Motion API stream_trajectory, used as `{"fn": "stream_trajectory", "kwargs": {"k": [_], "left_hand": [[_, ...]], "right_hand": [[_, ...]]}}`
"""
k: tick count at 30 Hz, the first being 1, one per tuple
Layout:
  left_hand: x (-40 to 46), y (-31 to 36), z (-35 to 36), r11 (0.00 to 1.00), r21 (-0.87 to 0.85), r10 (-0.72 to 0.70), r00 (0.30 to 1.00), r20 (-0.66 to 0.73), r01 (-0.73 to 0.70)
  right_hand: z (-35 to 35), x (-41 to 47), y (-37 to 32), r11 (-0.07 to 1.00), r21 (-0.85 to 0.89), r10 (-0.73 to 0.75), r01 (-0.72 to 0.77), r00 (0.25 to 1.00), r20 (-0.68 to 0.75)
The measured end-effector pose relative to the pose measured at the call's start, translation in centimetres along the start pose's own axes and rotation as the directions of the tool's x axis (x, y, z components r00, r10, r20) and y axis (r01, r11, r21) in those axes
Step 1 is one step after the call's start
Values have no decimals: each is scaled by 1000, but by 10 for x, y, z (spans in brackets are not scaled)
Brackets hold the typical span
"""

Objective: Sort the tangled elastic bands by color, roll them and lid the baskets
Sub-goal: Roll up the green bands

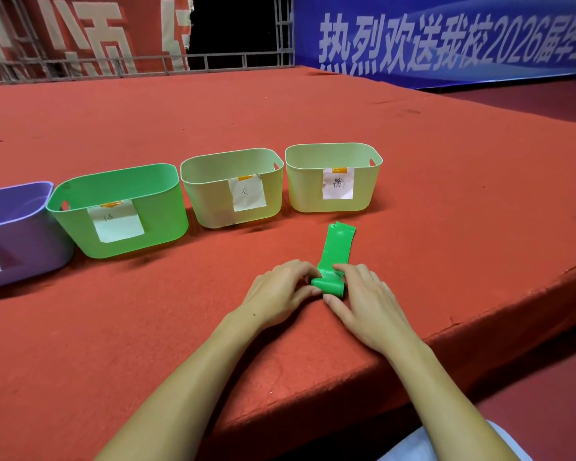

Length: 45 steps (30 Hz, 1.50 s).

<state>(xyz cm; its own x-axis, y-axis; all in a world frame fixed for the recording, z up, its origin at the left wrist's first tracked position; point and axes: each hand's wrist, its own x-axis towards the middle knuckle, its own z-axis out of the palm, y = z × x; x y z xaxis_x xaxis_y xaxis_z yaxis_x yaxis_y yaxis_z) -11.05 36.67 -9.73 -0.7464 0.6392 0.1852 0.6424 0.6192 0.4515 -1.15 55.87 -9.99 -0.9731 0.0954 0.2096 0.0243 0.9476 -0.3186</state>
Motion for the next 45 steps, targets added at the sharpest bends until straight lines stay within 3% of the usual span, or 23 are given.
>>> {"fn": "stream_trajectory", "kwargs": {"k": [6,15,21,29,37,45], "left_hand": [[-1,1,-1,992,78,97,995,9,-97],[4,11,-14,985,133,85,985,153,-106],[6,15,-13,982,150,87,984,156,-110],[11,6,-2,995,52,90,996,9,-90],[18,5,-9,993,74,93,994,51,-97],[25,1,-3,986,142,72,994,85,-83]], "right_hand": [[2,1,-2,999,-33,-35,34,999,-25],[4,5,-2,998,-36,-56,55,998,-26],[3,9,-2,1000,-21,-24,23,998,-52],[10,16,2,996,-89,-3,0,1000,-27],[2,16,0,998,55,26,-23,998,-49],[2,14,2,998,55,37,-35,998,-51]]}}
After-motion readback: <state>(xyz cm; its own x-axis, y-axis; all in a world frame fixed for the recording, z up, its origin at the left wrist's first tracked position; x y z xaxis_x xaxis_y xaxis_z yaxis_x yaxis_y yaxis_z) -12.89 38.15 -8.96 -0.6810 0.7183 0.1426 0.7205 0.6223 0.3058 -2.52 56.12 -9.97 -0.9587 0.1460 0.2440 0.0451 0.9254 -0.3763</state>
